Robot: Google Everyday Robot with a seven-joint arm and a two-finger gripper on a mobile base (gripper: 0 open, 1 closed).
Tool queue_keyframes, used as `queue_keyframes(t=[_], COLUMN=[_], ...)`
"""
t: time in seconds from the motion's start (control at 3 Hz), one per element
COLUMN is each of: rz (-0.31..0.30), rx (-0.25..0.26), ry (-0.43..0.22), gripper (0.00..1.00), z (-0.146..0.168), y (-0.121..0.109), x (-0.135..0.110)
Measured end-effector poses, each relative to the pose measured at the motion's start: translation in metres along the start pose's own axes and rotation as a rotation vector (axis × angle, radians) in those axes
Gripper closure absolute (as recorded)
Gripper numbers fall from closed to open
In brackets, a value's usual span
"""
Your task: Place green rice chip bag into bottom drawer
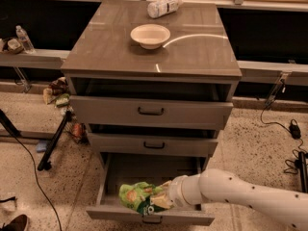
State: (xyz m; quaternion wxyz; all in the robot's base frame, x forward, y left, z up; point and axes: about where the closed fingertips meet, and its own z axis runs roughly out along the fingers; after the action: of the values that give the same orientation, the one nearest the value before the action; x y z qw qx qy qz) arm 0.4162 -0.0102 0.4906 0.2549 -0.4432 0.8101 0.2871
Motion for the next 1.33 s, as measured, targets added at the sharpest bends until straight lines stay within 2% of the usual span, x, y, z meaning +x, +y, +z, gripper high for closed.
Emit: queue_keyframes(t=[0.33, 0.67, 1.0, 1.33], rz=[-0.045, -0.043, -0.053, -0.069], rx=[0.098, 0.086, 0.069, 0.050], ry=[0.039, 0.034, 0.014, -0.034], gripper=[1.00, 1.00, 1.00, 1.00], z=[0.073, 0.076, 0.102, 0.127], y=[-0.071, -0.068, -0.080, -0.095], x=[0.026, 0.025, 0.030, 0.036])
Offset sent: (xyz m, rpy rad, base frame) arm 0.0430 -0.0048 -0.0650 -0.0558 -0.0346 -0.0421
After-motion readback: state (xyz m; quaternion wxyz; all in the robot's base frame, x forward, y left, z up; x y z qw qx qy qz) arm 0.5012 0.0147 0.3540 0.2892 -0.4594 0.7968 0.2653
